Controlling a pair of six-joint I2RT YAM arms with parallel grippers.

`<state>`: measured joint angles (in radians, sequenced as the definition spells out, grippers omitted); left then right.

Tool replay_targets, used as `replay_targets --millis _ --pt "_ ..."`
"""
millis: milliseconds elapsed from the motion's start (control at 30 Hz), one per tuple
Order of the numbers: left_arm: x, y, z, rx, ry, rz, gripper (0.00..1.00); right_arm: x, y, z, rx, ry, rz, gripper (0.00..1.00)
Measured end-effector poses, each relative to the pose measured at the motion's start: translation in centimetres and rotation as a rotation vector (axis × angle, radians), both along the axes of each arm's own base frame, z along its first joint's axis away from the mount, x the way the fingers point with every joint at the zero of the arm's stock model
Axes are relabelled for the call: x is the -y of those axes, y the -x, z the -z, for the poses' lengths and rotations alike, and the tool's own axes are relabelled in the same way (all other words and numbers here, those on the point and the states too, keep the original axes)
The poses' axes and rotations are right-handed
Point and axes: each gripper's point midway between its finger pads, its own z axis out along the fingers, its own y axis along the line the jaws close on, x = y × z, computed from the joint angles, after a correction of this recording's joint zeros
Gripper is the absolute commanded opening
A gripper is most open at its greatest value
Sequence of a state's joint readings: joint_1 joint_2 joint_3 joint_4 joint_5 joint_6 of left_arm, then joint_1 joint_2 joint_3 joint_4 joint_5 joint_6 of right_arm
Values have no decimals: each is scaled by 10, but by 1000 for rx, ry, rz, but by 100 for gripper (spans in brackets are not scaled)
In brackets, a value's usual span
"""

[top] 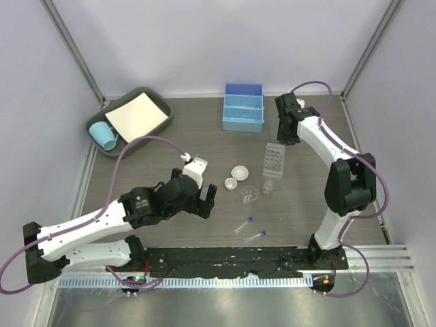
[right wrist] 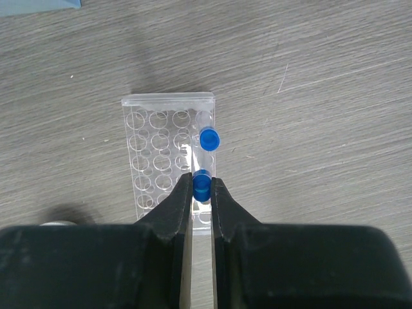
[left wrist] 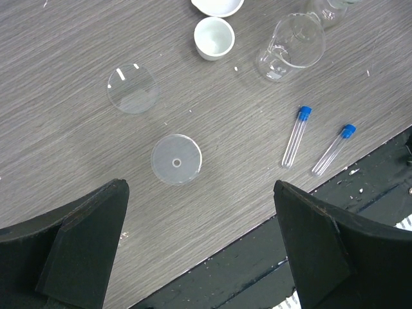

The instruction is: Organize the chemistry lab equipment

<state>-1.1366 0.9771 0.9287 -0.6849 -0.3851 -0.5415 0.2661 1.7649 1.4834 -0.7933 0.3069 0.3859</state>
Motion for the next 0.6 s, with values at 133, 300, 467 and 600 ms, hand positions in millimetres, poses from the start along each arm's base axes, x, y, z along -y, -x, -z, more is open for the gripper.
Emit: replay_targets --millis 133,300,467,600 --pt "-1 0 2 -2 -6 0 100 1 -6 2 3 6 5 1" --pt "-1 0 2 -2 -6 0 100 2 -9 3 6 15 9 1" --pt "-1 0 2 -1 -7 2 100 3 -11 2 11 17 8 1" --pt "-1 0 2 -1 -7 2 100 3 -11 2 11 19 7 1"
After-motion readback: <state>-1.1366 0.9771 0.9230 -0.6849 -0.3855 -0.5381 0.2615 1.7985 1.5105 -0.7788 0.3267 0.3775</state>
